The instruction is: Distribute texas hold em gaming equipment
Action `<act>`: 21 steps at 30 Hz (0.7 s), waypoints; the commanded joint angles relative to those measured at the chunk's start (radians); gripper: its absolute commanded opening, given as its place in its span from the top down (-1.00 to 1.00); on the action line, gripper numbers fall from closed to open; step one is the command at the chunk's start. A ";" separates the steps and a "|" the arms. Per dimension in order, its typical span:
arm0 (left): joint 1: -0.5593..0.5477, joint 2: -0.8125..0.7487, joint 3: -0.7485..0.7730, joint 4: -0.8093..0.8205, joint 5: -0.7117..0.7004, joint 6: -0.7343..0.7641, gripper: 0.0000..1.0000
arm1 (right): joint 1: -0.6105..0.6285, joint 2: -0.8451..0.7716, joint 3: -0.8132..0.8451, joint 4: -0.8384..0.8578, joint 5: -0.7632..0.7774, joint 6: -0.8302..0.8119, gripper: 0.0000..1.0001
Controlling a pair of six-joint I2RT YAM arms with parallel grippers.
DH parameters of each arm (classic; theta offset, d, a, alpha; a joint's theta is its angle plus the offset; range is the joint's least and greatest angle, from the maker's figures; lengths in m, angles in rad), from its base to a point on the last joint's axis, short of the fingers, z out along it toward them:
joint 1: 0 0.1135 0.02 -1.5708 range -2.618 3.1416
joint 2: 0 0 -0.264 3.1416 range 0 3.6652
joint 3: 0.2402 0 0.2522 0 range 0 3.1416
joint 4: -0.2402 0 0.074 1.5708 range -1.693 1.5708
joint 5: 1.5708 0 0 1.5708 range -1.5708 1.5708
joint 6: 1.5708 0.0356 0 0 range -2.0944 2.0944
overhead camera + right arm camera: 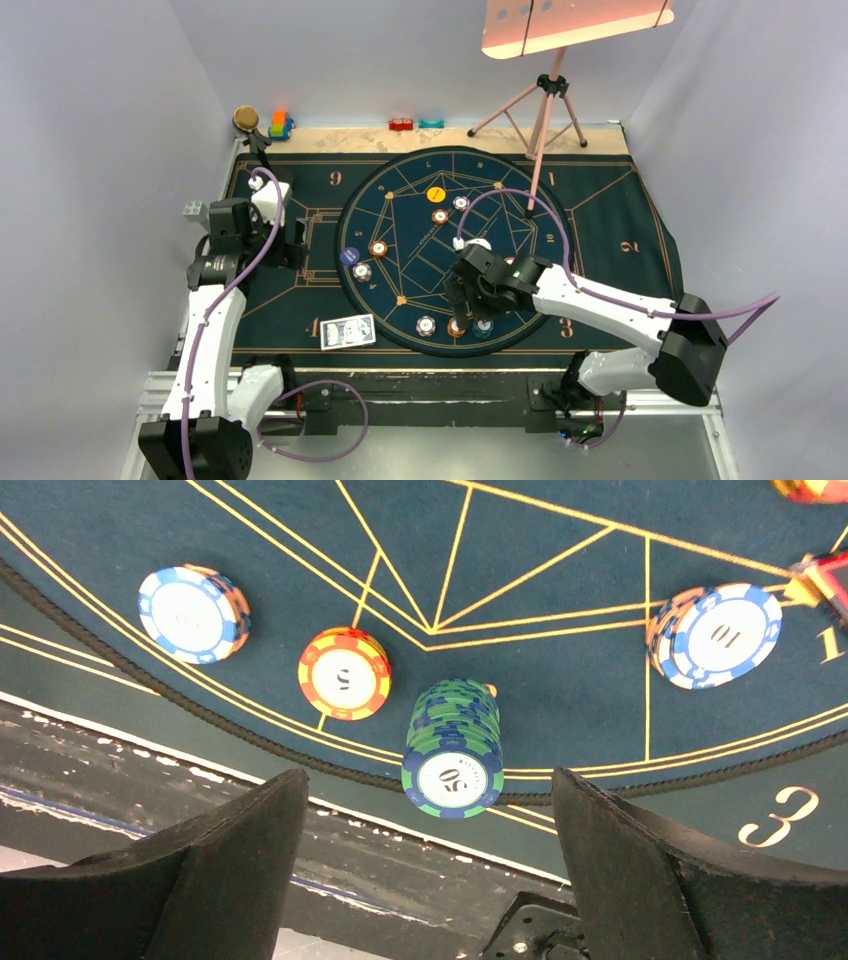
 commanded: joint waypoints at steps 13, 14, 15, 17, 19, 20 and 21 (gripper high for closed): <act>0.007 -0.012 -0.004 0.027 0.011 0.009 -0.99 | 0.001 0.069 -0.084 0.073 -0.013 0.086 -0.31; 0.008 -0.013 -0.005 0.027 0.011 0.008 -0.99 | 0.001 0.073 -0.084 0.075 -0.011 0.087 -0.29; 0.008 -0.012 -0.006 0.027 0.010 0.008 -1.00 | 0.001 0.078 -0.085 0.076 -0.011 0.090 -0.27; 0.008 -0.014 -0.005 0.028 0.011 0.009 -0.99 | 0.001 0.083 -0.087 0.076 -0.013 0.094 -0.22; 0.008 -0.013 -0.006 0.028 0.011 0.008 -1.00 | 0.001 0.085 -0.086 0.075 -0.014 0.094 -0.16; 0.008 -0.013 -0.006 0.028 0.010 0.008 -1.00 | 0.001 0.084 -0.085 0.074 -0.015 0.094 -0.13; 0.007 -0.014 -0.005 0.028 0.011 0.008 -0.99 | 0.001 0.084 -0.085 0.073 -0.016 0.094 -0.09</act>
